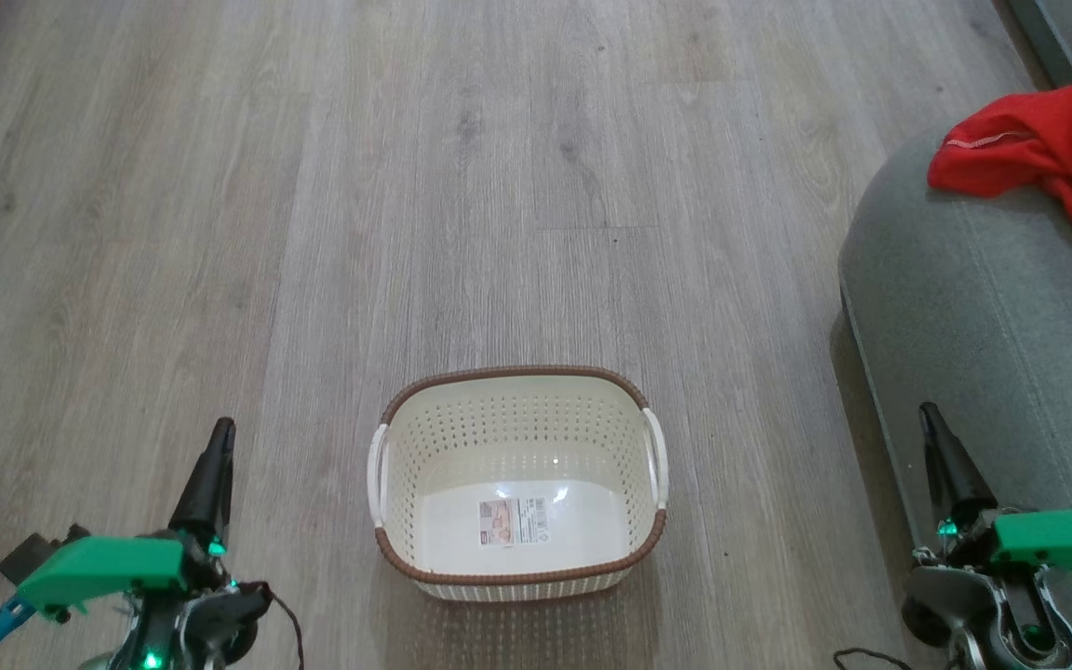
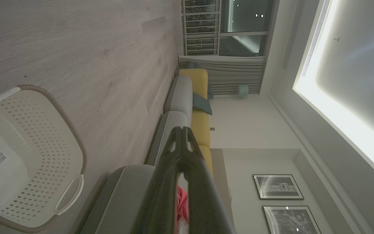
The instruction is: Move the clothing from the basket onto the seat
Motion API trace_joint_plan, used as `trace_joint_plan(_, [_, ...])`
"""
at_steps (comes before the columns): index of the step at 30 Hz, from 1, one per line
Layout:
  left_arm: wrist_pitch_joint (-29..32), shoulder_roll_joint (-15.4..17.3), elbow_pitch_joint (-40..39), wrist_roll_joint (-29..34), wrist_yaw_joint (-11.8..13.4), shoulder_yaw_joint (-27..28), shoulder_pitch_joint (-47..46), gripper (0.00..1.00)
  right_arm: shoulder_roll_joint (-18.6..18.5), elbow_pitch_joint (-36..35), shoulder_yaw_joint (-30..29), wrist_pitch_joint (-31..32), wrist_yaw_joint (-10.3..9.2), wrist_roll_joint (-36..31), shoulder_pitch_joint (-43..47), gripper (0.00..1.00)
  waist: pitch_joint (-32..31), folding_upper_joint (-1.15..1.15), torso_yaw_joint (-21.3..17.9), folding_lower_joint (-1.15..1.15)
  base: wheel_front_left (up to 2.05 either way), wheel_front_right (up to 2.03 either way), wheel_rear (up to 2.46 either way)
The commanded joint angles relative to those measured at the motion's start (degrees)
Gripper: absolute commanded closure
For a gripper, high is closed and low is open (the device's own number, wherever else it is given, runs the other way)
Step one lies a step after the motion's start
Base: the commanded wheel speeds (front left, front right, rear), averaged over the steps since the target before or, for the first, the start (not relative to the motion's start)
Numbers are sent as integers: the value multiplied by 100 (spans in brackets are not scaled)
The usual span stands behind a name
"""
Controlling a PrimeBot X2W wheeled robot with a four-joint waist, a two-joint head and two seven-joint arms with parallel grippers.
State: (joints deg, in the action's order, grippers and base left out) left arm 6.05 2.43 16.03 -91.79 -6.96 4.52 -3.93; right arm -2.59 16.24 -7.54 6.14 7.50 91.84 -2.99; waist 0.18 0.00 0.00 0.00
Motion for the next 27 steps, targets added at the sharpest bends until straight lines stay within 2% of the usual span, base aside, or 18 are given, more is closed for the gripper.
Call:
trace_joint_plan(1, [45,44,-198,-37,-53,201,-226,100,-29,-222,102,35,-1,32,-320,100,0,0,0,0,0,0,0])
trace_joint_plan(27, [44,44,-198,-38,-53,200,-226,100,-29,-222,102,35,-1,33,-320,100,0,0,0,0,0,0,0])
